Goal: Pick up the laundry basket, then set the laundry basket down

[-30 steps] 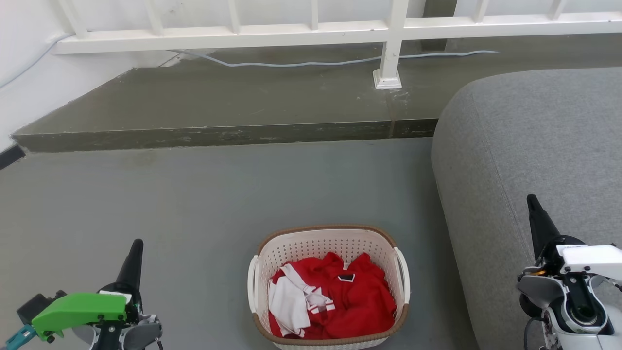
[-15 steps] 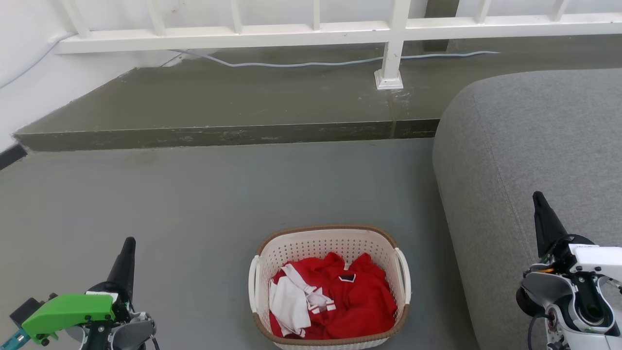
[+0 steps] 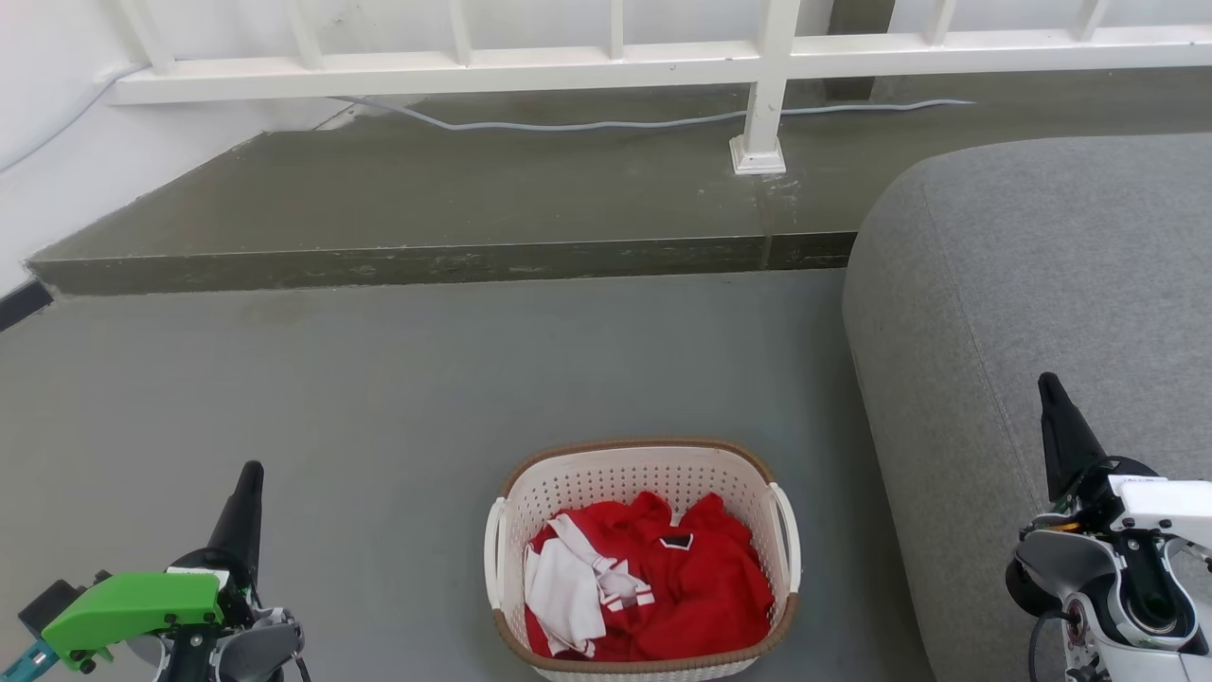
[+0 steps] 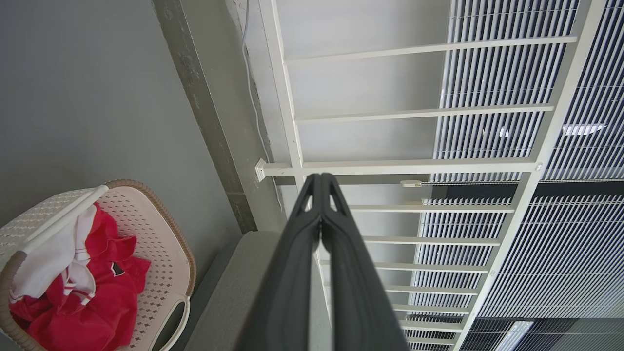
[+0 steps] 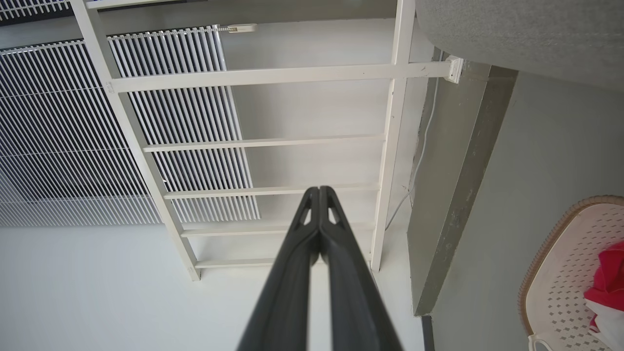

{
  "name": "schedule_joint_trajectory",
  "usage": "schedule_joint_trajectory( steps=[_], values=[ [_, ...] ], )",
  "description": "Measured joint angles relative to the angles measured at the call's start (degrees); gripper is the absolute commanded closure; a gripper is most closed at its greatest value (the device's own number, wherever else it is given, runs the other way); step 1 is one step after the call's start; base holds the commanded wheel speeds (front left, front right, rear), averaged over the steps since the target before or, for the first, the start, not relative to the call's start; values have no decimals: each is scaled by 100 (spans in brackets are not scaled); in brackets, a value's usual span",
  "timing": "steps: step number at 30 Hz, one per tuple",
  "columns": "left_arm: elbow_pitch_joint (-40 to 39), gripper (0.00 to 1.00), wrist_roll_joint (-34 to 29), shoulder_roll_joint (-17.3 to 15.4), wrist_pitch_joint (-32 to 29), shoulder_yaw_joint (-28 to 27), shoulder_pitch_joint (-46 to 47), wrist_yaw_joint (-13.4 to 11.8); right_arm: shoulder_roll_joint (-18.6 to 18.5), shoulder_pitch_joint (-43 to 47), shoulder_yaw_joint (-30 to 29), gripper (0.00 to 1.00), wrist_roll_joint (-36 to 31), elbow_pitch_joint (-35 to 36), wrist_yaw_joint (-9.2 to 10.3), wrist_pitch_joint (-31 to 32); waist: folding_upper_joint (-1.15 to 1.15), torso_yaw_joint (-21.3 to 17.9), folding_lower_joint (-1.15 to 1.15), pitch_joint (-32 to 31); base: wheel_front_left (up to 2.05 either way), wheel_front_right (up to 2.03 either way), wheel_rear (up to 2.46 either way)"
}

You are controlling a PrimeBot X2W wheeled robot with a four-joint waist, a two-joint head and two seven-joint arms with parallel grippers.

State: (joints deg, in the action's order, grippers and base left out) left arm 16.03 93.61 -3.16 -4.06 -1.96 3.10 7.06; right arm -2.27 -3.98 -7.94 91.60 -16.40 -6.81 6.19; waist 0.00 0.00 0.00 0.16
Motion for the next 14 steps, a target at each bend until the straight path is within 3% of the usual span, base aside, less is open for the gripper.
schedule_joint_trajectory(
  steps=[14],
  values=[
    [-8, 100, 0, 0, -1, -5, 3, 0, 0, 0, 0, 100, 1, 2, 0, 0, 0, 0, 0, 0, 0, 0, 0]
  ],
)
